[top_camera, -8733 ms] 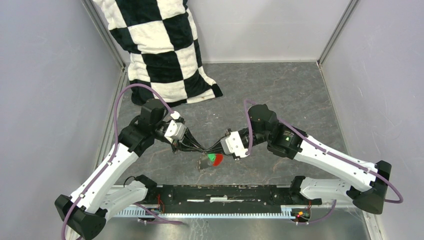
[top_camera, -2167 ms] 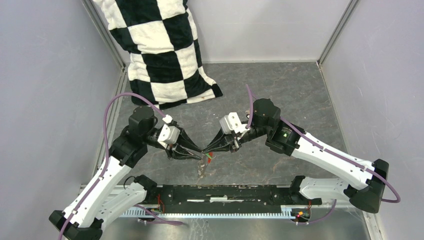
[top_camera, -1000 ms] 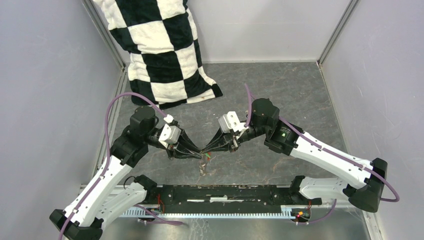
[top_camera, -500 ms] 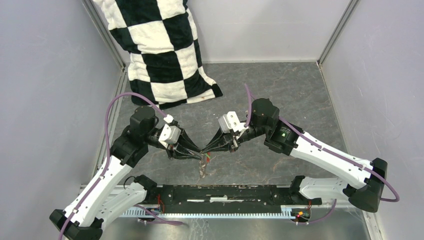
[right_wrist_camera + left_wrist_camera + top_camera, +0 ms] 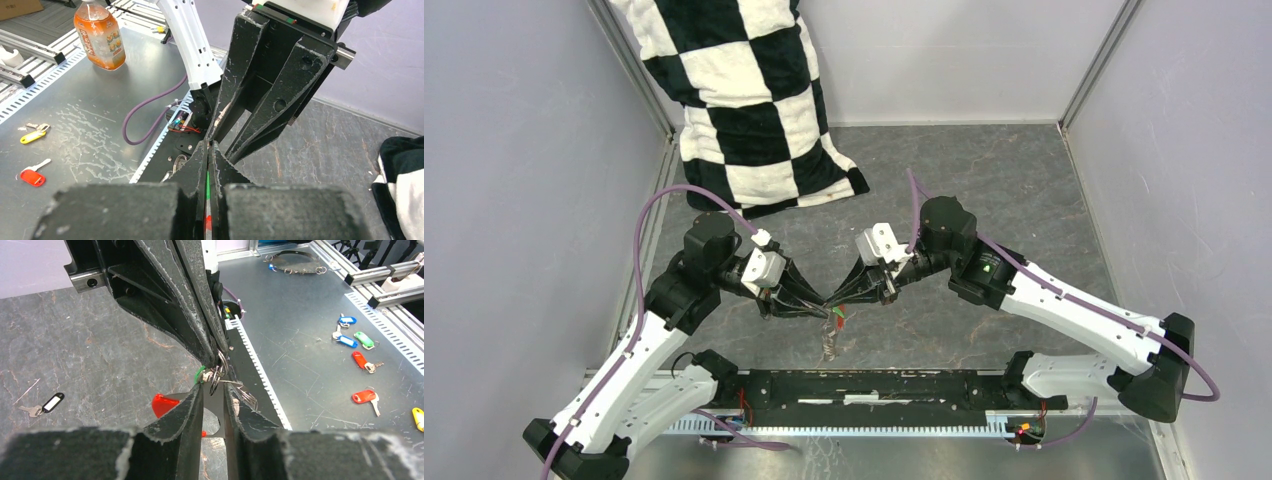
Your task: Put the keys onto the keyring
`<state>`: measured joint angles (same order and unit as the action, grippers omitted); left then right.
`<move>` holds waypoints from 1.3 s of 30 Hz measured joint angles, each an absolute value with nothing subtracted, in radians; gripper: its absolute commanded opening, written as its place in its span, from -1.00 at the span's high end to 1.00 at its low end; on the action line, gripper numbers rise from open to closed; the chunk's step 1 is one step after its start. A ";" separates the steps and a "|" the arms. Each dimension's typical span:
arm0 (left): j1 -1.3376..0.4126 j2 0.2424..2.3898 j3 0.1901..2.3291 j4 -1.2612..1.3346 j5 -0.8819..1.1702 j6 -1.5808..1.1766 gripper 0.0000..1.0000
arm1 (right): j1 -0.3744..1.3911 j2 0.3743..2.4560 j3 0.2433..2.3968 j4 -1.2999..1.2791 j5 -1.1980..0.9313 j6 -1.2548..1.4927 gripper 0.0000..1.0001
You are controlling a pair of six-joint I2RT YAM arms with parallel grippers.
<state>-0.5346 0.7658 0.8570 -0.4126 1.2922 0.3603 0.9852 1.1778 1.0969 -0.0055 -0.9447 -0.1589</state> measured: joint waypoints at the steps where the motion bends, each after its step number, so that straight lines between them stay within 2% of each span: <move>1: -0.535 0.766 0.857 -0.413 1.292 0.360 0.56 | 0.985 1.179 1.097 -0.009 -0.945 -0.159 0.99; 5: -0.535 0.765 0.857 -0.413 1.293 0.360 0.61 | 0.985 1.179 1.097 -0.012 -0.944 -0.162 0.99; 10: -0.535 0.754 0.852 -0.411 1.293 0.360 0.47 | 0.985 1.179 1.097 -0.012 -0.942 -0.162 0.99; 16: -0.535 0.738 0.838 -0.410 1.293 0.360 0.44 | 0.985 1.178 1.097 -0.012 -0.942 -0.161 0.99; 20: -0.535 0.737 0.838 -0.410 1.292 0.360 0.56 | 0.985 1.178 1.097 -0.008 -0.942 -0.157 0.99; 24: -0.535 0.738 0.838 -0.410 1.292 0.360 0.80 | 0.985 1.178 1.097 -0.006 -0.942 -0.153 0.99; 28: -0.535 0.740 0.838 -0.409 1.291 0.361 0.95 | 0.985 1.178 1.095 0.003 -0.942 -0.149 0.99; 39: -0.535 0.738 0.838 -0.413 1.284 0.360 0.96 | 0.981 1.178 1.092 -0.005 -0.934 -0.162 0.99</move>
